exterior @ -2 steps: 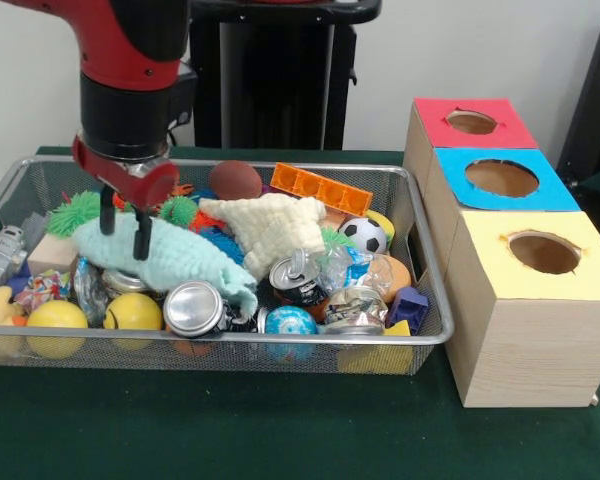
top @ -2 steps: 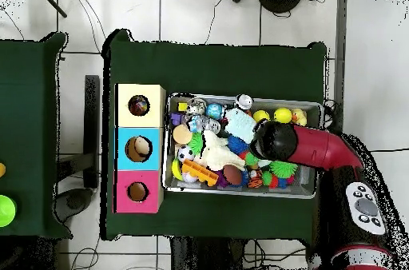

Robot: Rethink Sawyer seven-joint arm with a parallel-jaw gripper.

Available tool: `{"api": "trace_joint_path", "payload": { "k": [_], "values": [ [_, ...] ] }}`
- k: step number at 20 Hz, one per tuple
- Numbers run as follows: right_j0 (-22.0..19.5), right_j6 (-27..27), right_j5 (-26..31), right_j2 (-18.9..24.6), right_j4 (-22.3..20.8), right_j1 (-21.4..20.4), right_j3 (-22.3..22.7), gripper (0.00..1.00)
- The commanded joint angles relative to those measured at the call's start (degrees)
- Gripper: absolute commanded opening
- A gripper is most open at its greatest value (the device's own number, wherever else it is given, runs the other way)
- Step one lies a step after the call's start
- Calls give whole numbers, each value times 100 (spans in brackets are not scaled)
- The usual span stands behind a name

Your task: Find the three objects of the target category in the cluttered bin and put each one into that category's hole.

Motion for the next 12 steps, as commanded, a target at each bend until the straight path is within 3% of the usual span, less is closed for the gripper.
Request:
{"api": "trace_joint_path", "payload": {
  "k": [1,12],
  "values": [
    [-154,-1044,822,444,-221,-173,-386,100],
    [-276,-1187,911,534,-353,-9,-793,100]
  ]
}}
